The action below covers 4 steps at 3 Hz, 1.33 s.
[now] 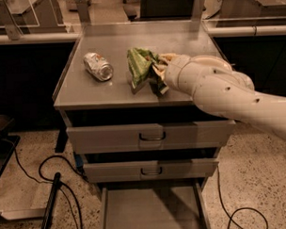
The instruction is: Pick green jalapeno chip bag from bottom drawer and place on counter
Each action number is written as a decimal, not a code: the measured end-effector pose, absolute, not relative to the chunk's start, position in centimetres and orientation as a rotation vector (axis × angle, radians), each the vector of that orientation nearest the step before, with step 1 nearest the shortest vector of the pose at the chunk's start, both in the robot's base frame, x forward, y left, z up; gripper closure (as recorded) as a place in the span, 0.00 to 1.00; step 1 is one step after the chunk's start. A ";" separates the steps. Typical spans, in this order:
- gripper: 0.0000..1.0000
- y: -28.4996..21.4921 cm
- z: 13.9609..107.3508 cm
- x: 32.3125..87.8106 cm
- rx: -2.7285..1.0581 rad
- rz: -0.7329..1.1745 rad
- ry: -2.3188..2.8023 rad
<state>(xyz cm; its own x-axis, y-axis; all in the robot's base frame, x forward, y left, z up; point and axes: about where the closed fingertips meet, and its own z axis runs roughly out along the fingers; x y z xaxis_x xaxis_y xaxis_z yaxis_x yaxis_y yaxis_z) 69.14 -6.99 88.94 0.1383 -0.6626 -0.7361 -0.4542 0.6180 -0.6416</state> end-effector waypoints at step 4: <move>0.63 -8.1 87.9 71.7 -1.007 -0.220 1.522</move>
Offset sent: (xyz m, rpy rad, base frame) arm 0.0360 -0.0182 -0.0269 -0.0558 0.0487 -0.0159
